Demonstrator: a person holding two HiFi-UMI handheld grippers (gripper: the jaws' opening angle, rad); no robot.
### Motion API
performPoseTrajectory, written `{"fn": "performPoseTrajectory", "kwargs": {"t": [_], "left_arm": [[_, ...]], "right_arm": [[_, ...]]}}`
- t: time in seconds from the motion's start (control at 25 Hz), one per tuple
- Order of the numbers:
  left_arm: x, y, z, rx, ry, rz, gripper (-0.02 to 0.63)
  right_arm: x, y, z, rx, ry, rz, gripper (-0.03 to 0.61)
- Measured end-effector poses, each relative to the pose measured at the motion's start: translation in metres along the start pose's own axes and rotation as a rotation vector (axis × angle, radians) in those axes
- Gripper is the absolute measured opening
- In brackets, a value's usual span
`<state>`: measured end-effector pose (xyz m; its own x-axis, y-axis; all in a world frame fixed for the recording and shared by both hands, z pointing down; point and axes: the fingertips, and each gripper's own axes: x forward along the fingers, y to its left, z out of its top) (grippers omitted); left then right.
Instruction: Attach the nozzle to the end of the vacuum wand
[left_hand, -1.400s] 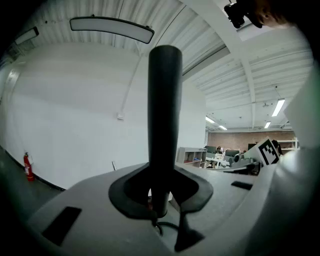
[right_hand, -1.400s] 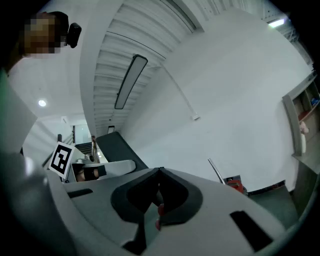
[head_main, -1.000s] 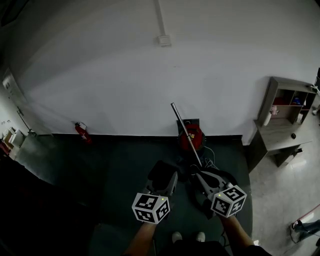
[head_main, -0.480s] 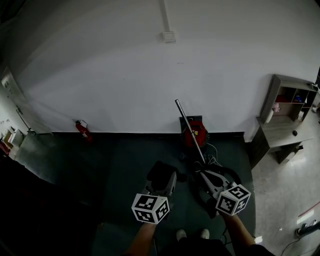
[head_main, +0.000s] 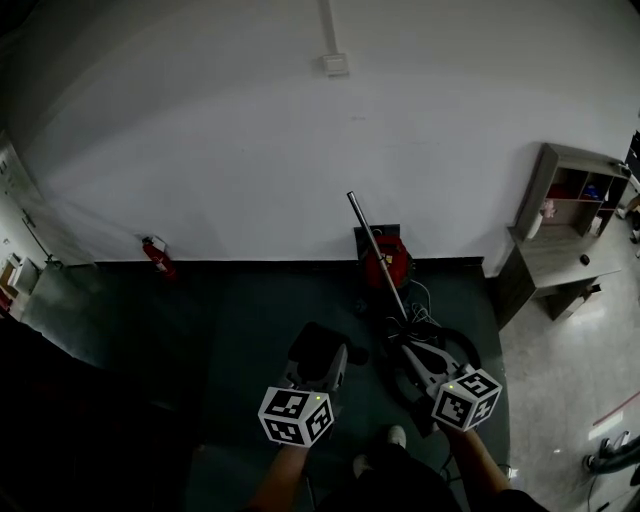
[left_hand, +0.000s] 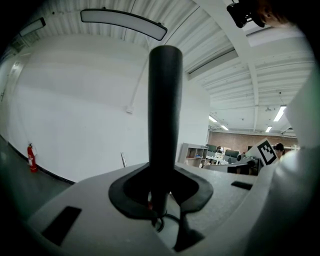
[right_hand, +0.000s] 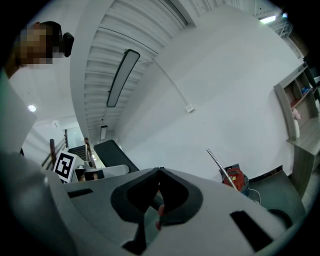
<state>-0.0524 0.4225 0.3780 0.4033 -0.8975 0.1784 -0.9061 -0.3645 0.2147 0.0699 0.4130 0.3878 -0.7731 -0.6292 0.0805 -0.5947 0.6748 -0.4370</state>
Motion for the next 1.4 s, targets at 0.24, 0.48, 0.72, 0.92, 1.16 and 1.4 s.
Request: {"fn": "performPoseTrajectory", "kwargs": {"t": [0.24,0.48,0.72,0.92,1.16,1.4], "left_arm": [[0.016,0.011,-0.005,-0.008,0.011,-0.001,0.084],[0.047,0.029,-0.004,-0.016,0.026,0.010,0.084],[0.090,0.048,0.000,-0.023,0.048,0.013,0.084],[0.130,0.058,0.007,-0.020,0.067,0.017,0.084],[0.170,0.061,0.016,-0.010,0.078,0.032,0.084],[0.200,0.067,0.023,-0.010,0.072,0.059,0.084]], "right_arm": [[0.011,-0.016,0.001,0.016,-0.003,-0.013,0.018],[0.035,-0.042,0.004,0.033,0.011,-0.013,0.018],[0.066,-0.074,0.015,0.055,0.021,-0.010,0.018],[0.088,-0.107,0.030,0.074,0.026,-0.007,0.018],[0.105,-0.142,0.044,0.090,0.034,0.011,0.018],[0.118,-0.169,0.054,0.103,0.041,0.031,0.018]]}}
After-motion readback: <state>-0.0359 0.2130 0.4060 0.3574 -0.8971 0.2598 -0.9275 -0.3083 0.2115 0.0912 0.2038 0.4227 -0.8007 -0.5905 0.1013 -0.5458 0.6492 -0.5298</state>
